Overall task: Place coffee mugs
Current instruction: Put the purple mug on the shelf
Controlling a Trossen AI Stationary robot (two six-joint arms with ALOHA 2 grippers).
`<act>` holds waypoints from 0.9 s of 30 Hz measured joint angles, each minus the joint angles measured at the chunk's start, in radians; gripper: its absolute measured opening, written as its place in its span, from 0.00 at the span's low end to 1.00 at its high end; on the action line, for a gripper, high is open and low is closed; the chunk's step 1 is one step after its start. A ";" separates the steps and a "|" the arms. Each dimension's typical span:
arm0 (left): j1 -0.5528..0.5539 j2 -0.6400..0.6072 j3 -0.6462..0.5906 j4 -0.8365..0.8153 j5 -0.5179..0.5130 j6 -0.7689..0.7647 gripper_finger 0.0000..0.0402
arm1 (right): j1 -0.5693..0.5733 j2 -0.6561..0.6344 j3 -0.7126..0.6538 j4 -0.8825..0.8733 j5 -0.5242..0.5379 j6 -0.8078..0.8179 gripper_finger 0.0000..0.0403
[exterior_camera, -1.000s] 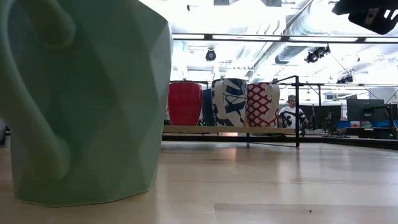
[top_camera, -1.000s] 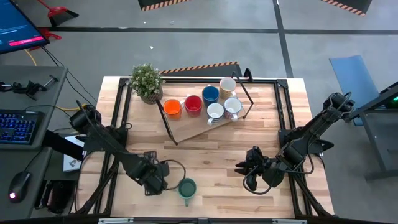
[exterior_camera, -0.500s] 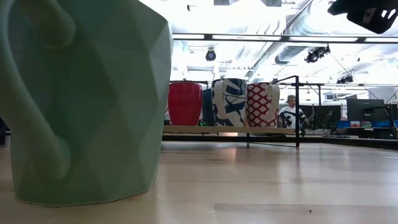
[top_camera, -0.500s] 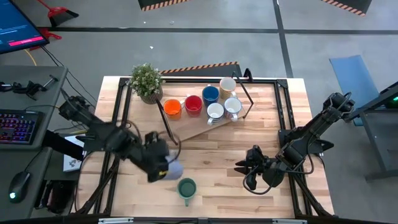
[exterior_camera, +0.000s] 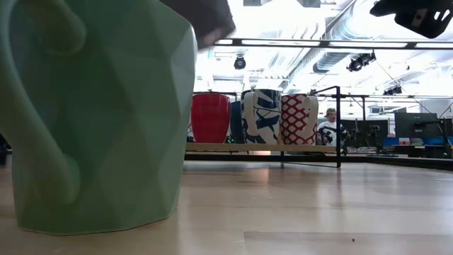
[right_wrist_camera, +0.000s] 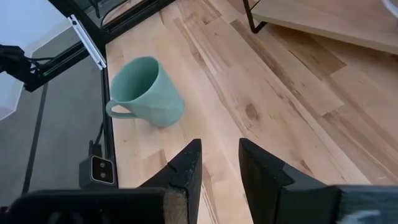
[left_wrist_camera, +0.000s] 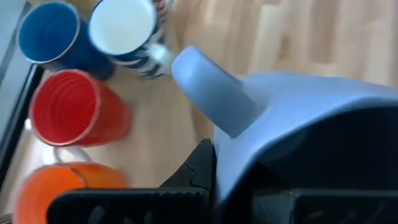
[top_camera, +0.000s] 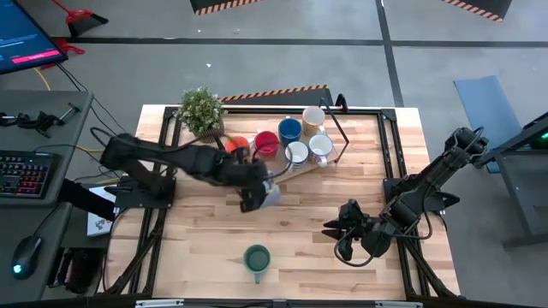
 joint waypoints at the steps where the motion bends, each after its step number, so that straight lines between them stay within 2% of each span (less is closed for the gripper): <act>1: 0.023 0.015 0.000 -0.004 0.002 0.017 0.01 | 0.000 0.000 0.000 0.000 -0.001 -0.002 0.22; 8: 0.157 0.114 0.000 -0.010 0.001 0.107 0.01 | 0.000 0.000 0.000 0.002 -0.001 -0.007 0.22; 12: 0.198 0.162 0.000 -0.069 0.022 0.130 0.01 | 0.001 0.000 0.000 0.002 -0.015 0.003 0.22; 22: 0.224 0.215 -0.003 -0.188 0.043 0.147 0.01 | 0.001 0.001 0.000 0.002 -0.027 0.003 0.22; 27: 0.223 0.214 -0.061 -0.203 0.047 0.138 0.01 | 0.001 0.001 0.000 0.002 -0.027 0.002 0.22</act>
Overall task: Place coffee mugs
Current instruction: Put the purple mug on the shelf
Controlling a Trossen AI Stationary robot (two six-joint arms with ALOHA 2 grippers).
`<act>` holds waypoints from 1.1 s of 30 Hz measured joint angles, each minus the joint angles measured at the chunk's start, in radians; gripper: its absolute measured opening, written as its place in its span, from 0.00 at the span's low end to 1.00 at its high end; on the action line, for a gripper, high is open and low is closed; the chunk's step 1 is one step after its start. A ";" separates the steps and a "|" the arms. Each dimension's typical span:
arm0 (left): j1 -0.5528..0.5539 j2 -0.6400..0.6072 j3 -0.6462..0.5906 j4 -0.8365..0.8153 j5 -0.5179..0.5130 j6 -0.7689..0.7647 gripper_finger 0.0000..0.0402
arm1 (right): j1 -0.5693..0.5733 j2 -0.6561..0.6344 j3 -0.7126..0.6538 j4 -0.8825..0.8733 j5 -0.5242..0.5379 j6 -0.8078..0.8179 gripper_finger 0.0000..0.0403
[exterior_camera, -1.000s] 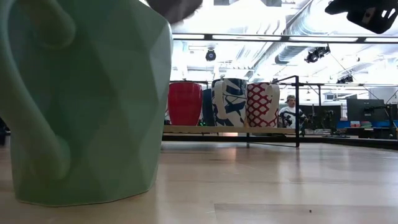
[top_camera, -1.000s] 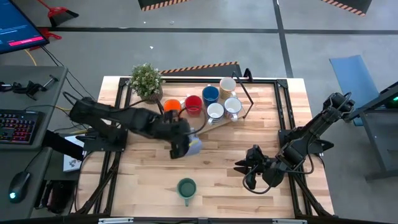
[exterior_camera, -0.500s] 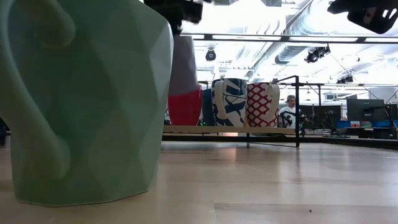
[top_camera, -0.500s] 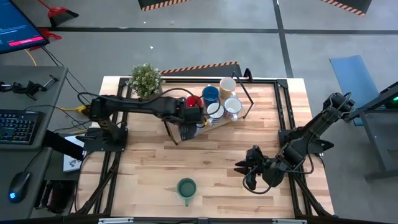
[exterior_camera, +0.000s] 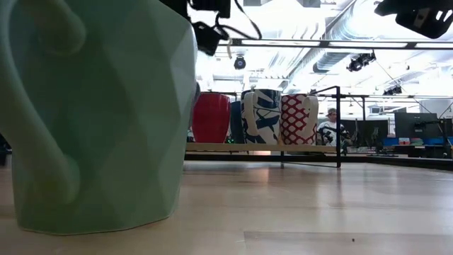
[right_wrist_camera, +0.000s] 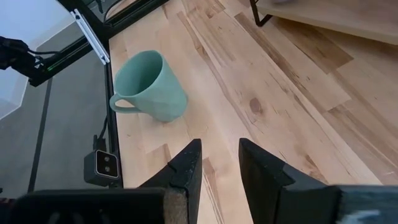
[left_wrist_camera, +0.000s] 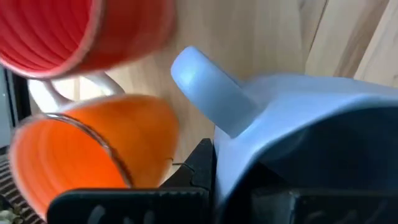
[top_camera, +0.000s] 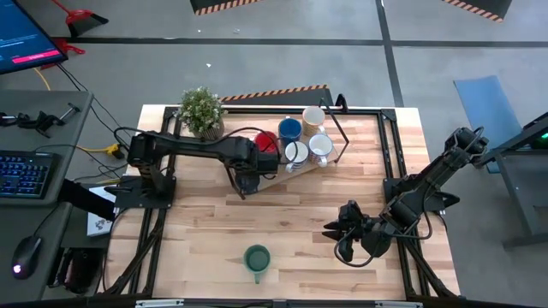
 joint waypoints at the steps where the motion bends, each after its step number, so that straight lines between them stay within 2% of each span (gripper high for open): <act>1: 0.000 0.000 -0.011 -0.001 0.001 -0.002 0.01 | 0.000 0.000 0.000 0.000 0.000 0.000 0.22; 11: 0.000 0.000 -0.052 0.011 0.003 -0.003 0.02 | 0.000 0.000 0.000 0.000 -0.002 0.004 0.22; 21: 0.001 -0.001 -0.052 0.003 -0.026 -0.018 0.14 | 0.000 0.000 0.000 0.001 -0.019 0.020 0.22; 33: 0.025 -0.022 -0.052 -0.002 -0.027 -0.002 0.15 | 0.001 0.010 0.000 0.024 -0.021 0.018 0.22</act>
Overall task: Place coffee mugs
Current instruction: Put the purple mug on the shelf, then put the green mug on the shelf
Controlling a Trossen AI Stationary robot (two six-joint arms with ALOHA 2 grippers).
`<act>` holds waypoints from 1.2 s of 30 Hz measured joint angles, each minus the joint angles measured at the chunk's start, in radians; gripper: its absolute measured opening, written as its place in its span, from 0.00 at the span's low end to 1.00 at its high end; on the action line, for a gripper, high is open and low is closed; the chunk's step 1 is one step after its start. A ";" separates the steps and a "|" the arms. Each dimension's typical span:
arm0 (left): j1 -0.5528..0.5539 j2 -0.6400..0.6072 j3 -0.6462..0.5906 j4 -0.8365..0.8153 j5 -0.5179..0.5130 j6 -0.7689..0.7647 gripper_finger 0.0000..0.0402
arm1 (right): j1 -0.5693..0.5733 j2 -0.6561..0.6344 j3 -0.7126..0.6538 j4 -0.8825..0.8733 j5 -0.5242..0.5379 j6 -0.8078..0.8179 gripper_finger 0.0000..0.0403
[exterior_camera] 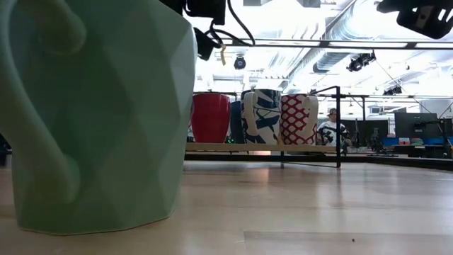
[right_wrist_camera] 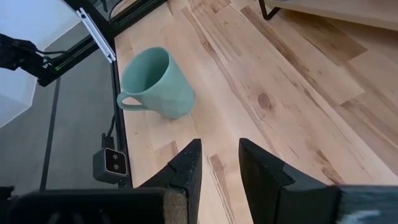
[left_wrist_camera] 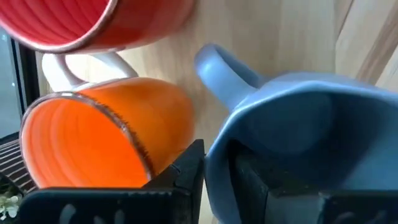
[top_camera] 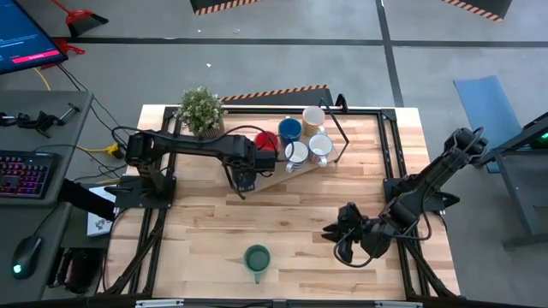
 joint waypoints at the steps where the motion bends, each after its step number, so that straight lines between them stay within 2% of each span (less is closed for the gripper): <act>1: 0.001 -0.002 0.000 -0.003 0.000 0.000 0.15 | 0.000 0.004 0.000 0.004 -0.001 0.000 0.22; 12: 0.002 -0.077 0.001 -0.007 -0.004 -0.011 0.15 | 0.005 0.096 0.000 0.010 -0.057 0.058 0.22; 17: -0.011 -0.146 0.052 -0.044 -0.002 -0.056 0.15 | 0.004 0.133 0.000 0.057 -0.048 0.043 0.22; 19: -0.032 -0.184 0.081 -0.056 0.035 -0.086 0.15 | -0.008 0.144 0.000 0.132 -0.023 -0.025 0.22; 22: -0.086 -0.257 0.097 -0.064 0.159 -0.133 0.15 | -0.043 0.151 0.000 0.311 -0.027 -0.210 0.22; 24: -0.142 -0.308 0.097 -0.086 0.233 -0.150 0.15 | -0.081 0.164 0.008 0.436 -0.064 -0.357 0.22; 27: -0.271 -0.370 0.081 -0.096 0.270 -0.172 0.15 | -0.154 0.212 0.075 0.500 -0.151 -0.538 0.22; 31: -0.484 -0.430 -0.022 -0.104 0.280 -0.289 0.15 | -0.260 0.326 0.254 0.344 -0.273 -0.661 0.22; 36: -0.742 -0.494 -0.226 -0.070 0.246 -0.593 0.15 | -0.353 0.502 0.534 -0.109 -0.333 -0.656 0.22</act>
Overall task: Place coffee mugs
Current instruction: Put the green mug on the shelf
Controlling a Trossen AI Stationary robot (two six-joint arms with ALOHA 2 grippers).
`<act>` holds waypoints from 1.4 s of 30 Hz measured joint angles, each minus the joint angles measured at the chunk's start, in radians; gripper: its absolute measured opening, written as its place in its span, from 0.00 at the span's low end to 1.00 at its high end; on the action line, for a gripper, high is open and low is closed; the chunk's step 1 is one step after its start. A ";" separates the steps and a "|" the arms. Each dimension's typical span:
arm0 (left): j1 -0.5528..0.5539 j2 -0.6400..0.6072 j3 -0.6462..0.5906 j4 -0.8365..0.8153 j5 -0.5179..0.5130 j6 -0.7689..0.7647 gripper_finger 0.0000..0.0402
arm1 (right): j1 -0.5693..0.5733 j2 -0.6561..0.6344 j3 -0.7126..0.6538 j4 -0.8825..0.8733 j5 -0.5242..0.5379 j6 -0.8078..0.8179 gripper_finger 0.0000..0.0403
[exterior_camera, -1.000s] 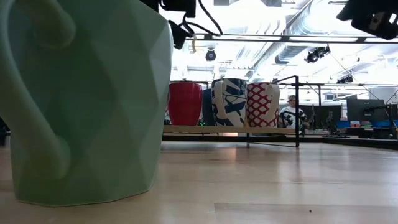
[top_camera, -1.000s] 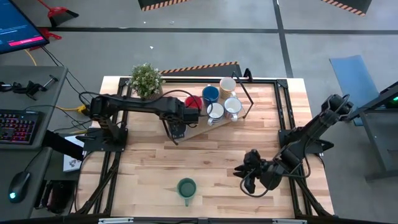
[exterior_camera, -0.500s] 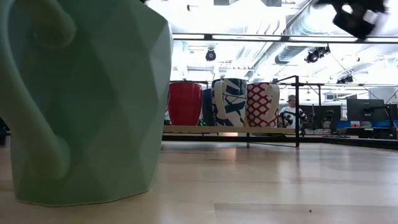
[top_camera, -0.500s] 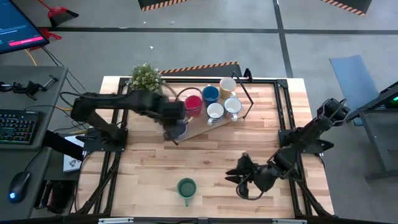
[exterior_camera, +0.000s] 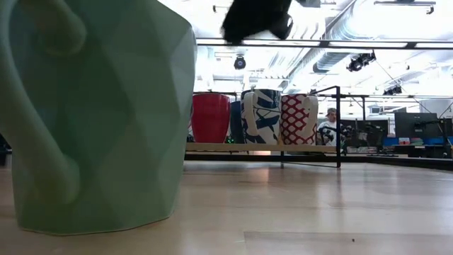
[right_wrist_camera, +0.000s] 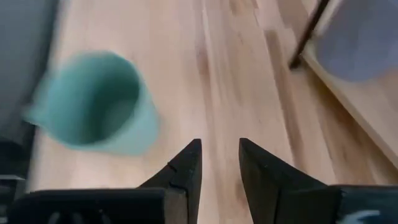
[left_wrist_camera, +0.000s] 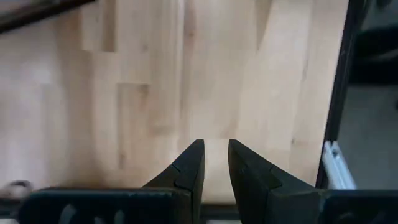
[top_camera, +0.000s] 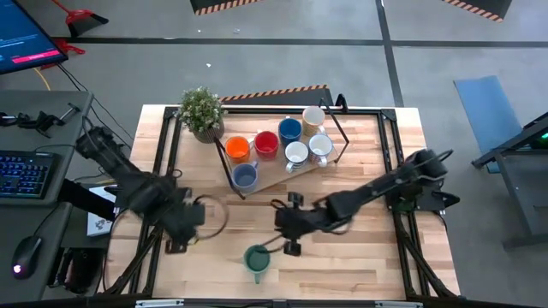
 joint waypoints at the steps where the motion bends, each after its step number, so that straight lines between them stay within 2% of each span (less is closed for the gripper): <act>1: -0.048 -0.017 -0.041 0.048 -0.030 -0.062 0.15 | -0.008 0.032 0.045 -0.068 -0.002 0.000 0.22; 3: -0.143 -0.053 -0.113 0.158 -0.121 -0.177 0.15 | -0.014 0.088 0.123 -0.129 -0.024 -0.014 0.22; 6: -0.264 -0.104 -0.212 0.253 -0.268 -0.345 0.15 | -0.012 0.142 0.220 -0.126 -0.100 -0.056 0.22; 9: -0.346 -0.121 -0.297 0.322 -0.346 -0.472 0.15 | -0.011 0.182 0.295 -0.132 -0.126 -0.060 0.22; 14: -0.401 -0.112 -0.411 0.447 -0.364 -0.550 0.15 | -0.009 0.252 0.373 -0.147 -0.154 -0.075 0.22; 19: -0.410 -0.108 -0.467 0.507 -0.392 -0.579 0.15 | -0.008 0.302 0.386 -0.158 -0.179 -0.057 0.22; 42: -0.410 -0.109 -0.470 0.520 -0.406 -0.561 0.15 | -0.028 0.390 0.392 -0.119 -0.215 -0.003 0.22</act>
